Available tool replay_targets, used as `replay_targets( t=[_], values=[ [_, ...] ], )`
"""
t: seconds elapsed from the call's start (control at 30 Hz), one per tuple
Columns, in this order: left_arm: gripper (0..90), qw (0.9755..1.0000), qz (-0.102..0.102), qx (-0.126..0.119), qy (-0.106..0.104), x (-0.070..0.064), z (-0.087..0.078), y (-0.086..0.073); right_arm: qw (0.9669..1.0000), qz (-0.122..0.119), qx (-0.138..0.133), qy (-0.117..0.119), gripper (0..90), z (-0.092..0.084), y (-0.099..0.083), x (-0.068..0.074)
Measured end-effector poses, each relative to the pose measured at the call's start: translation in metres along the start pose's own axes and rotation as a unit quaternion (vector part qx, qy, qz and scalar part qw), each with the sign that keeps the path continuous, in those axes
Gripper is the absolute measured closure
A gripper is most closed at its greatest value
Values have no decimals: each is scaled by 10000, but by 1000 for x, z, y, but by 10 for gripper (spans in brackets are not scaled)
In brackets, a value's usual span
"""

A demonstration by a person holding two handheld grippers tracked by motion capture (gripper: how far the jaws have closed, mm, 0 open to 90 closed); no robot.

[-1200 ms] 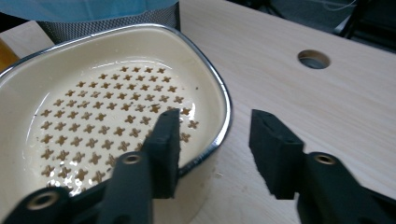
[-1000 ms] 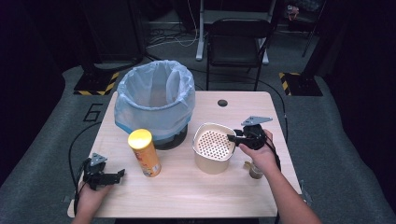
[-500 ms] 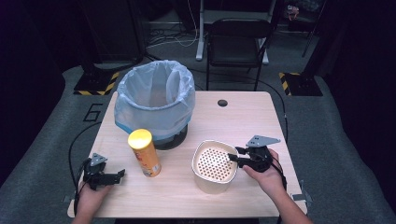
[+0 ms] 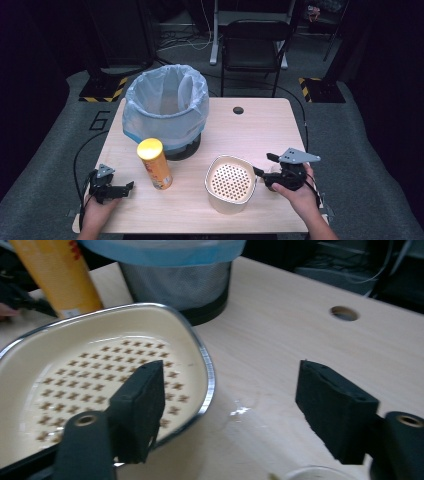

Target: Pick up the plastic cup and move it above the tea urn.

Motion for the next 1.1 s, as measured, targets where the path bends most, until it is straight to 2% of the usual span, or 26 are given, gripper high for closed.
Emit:
replay_targets(
  t=[0.07, 0.13, 0.2, 0.37, 0.5, 0.63, 0.77, 0.83, 0.97, 1.03, 1.1],
  values=[
    [7, 10000, 2, 1, 0, 0, 0, 0, 9999, -2, -92, -118, 206, -6, 0, -10],
    [7, 10000, -2, 0, -1, 0, 0, 0, 9996, 4, -39, -292, 146, -11, -5, -21],
    [7, 10000, 0, 0, 0, 0, 0, 0, 9991, -5, 4, -429, 136, -14, -13, -31],
    [7, 10000, -2, -2, 5, 0, 0, 0, 9976, 66, 156, -667, 73, -14, -39, -42],
    [7, 10000, 0, 0, 4, 0, 0, 0, 9971, 338, 196, -660, 72, -9, -60, -47],
    [7, 10000, -1, 0, 0, 0, 0, 0, 9966, 402, 359, -617, 85, 0, -76, -45],
    [7, 10000, -2, -1, 4, 0, 0, 0, 9960, 476, 447, -608, 148, 7, -87, -44],
    [7, 10000, -1, -1, 4, 0, 0, 0, 9958, 421, 478, -662, 179, 10, -92, -46],
    [7, 10000, -3, 1, -1, 0, 0, 0, 9961, 405, 474, -617, 204, 12, -97, -47],
    [6, 10000, -3, 1, -1, 0, 0, 0, 9963, 377, 481, -602, 258, 12, -97, -47],
    [7, 10000, 0, -5, -2, 0, 0, 0, 9965, 444, 417, -578, 264, 12, -95, -46]
  ],
)
Point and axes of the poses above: each handheld gripper's, and its own axes: z roughly forward along the jaws, y roughly out of its top, x roughly to its left, the point moved 8 cm from there along z, roughly forward along the jaws, and after that the axes turned 5 degrees about y, right-handed, at the moved point
